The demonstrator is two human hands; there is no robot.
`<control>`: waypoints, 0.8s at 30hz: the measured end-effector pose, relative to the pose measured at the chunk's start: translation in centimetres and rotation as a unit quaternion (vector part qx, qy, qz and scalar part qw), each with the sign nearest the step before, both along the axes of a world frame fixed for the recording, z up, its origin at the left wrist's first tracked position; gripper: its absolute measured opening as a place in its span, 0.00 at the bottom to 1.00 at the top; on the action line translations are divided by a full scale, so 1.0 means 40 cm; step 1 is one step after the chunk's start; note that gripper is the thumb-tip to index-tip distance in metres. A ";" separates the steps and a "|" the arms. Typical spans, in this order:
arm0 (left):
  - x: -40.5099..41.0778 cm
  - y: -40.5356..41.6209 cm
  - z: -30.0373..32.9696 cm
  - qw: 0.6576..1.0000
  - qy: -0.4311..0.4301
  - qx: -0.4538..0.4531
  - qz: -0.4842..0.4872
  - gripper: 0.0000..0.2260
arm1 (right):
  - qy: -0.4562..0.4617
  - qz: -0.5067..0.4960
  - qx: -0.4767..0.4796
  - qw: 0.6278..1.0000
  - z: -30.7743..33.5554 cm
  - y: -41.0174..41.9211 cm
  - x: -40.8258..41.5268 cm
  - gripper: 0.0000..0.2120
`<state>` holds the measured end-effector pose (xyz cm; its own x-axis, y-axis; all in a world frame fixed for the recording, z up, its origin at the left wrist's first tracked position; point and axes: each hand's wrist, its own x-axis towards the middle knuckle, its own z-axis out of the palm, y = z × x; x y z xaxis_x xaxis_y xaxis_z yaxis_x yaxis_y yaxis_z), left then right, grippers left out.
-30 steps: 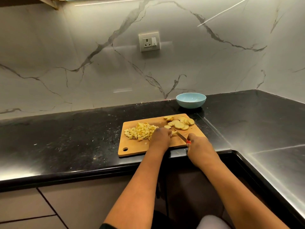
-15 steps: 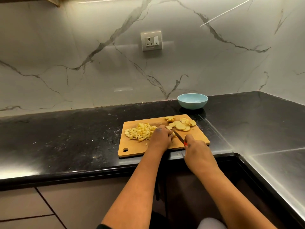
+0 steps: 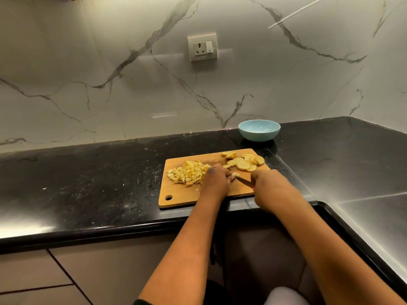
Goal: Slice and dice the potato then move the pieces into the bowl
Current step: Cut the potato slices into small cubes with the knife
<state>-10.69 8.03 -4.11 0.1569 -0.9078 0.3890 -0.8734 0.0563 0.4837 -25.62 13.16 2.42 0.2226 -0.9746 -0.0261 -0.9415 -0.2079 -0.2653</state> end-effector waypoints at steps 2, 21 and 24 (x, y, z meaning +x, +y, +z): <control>0.004 0.002 -0.002 1.000 0.019 -0.015 0.016 0.10 | 0.025 -0.005 0.027 0.999 0.014 0.010 -0.025 0.18; 0.002 0.020 0.009 0.999 0.038 0.019 0.009 0.09 | -0.047 0.020 -0.082 0.995 -0.067 0.013 0.054 0.10; 0.006 0.028 0.007 0.998 0.054 0.002 0.009 0.08 | 0.007 0.007 -0.032 0.999 -0.010 0.009 0.040 0.16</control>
<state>-10.45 9.14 -3.84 0.2147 -0.9061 0.3646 -0.8167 0.0382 0.5758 -24.02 13.50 2.04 0.2362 -0.9712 0.0323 -0.9420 -0.2370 -0.2375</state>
